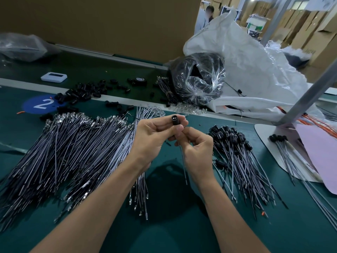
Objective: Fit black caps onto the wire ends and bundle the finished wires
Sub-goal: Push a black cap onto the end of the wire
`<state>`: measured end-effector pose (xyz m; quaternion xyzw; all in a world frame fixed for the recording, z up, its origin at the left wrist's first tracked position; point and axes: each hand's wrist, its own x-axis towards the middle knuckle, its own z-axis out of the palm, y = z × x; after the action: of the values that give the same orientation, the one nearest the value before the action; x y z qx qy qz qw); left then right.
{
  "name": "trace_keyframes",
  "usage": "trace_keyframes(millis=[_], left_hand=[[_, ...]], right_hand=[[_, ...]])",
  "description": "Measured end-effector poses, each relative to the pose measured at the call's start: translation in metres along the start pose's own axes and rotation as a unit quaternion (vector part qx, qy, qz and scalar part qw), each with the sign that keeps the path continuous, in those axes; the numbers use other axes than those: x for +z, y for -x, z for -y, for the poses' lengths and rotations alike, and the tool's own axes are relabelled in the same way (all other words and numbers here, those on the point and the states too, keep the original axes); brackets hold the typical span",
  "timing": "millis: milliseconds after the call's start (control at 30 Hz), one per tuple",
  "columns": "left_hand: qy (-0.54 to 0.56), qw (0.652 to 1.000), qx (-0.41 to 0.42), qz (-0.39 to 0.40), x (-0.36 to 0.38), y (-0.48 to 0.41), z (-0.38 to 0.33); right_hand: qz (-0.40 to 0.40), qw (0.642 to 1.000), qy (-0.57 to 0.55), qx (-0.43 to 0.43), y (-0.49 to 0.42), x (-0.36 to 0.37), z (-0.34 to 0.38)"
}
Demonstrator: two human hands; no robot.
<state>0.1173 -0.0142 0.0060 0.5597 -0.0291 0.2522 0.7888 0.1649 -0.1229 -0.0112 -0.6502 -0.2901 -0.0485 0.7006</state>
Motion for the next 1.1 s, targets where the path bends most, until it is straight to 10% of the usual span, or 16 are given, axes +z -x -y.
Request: trace_keyframes(millis=[1100], left_hand=[[0.005,0.999,0.024,0.025,-0.0055,-0.0005,-0.0065]], right_hand=[[0.0,0.999,0.044,-0.026,0.0024,0.0003,0.0025]])
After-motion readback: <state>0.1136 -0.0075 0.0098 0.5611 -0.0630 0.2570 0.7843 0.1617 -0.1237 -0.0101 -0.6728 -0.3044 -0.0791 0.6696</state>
